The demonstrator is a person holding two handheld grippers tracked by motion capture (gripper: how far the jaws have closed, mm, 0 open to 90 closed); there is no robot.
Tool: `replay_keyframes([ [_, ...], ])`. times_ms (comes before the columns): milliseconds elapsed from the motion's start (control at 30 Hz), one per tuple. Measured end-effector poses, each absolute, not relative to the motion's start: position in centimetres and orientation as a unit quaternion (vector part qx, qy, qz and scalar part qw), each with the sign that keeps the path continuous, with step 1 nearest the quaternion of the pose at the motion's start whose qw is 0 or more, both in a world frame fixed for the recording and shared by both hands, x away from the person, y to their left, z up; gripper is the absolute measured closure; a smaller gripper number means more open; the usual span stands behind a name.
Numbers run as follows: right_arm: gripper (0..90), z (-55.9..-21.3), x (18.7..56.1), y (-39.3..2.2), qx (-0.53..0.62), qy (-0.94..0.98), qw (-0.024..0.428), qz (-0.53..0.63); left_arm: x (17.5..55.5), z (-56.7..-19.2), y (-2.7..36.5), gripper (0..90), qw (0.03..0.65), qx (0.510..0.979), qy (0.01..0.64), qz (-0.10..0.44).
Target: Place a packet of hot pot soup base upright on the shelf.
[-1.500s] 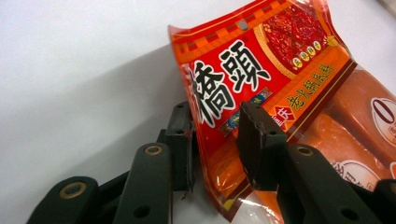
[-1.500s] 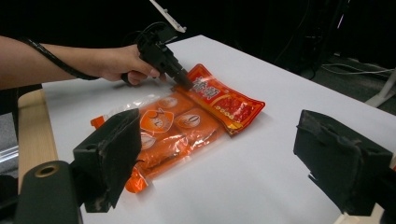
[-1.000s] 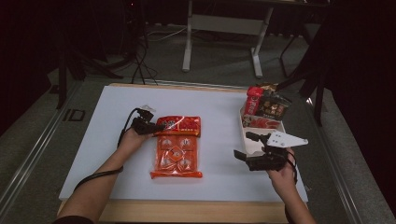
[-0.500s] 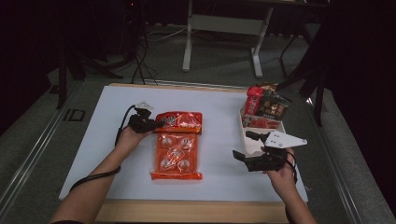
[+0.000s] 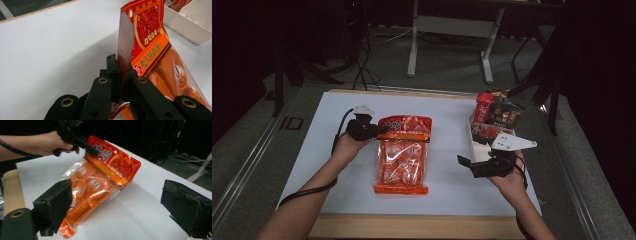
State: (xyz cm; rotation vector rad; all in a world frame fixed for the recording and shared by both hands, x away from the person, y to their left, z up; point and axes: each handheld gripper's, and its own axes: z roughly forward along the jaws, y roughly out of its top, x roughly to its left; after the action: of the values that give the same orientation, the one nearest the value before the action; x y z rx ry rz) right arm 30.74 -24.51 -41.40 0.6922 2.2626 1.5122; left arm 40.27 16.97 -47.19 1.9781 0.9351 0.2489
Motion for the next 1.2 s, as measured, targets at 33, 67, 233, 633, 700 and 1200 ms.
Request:
replay_keyframes([
  [33,10.3,-41.4,31.0,-24.2,0.24,0.797,0.163,0.53,40.1,-46.8,16.9,89.1,0.454,0.802,0.374,0.102],
  [67,10.3,-41.4,31.2,-24.0,0.24,0.798,0.166,0.527,39.9,-46.6,16.9,89.1,0.458,0.802,0.371,0.103],
  [233,10.6,-41.3,32.4,-23.4,0.252,0.795,0.16,0.528,38.9,-45.4,16.7,89.2,0.474,0.798,0.358,0.103],
  [633,14.6,-41.8,34.3,-21.6,0.264,0.792,0.151,0.529,36.2,-43.0,15.9,89.2,0.507,0.795,0.316,0.108],
  [700,14.5,-41.9,34.4,-21.1,0.263,0.794,0.145,0.528,35.8,-42.7,15.7,89.2,0.512,0.795,0.306,0.109],
  [1200,22.2,-43.0,34.4,-17.8,0.225,0.808,0.098,0.536,32.8,-41.0,15.1,89.2,0.535,0.8,0.247,0.109],
])
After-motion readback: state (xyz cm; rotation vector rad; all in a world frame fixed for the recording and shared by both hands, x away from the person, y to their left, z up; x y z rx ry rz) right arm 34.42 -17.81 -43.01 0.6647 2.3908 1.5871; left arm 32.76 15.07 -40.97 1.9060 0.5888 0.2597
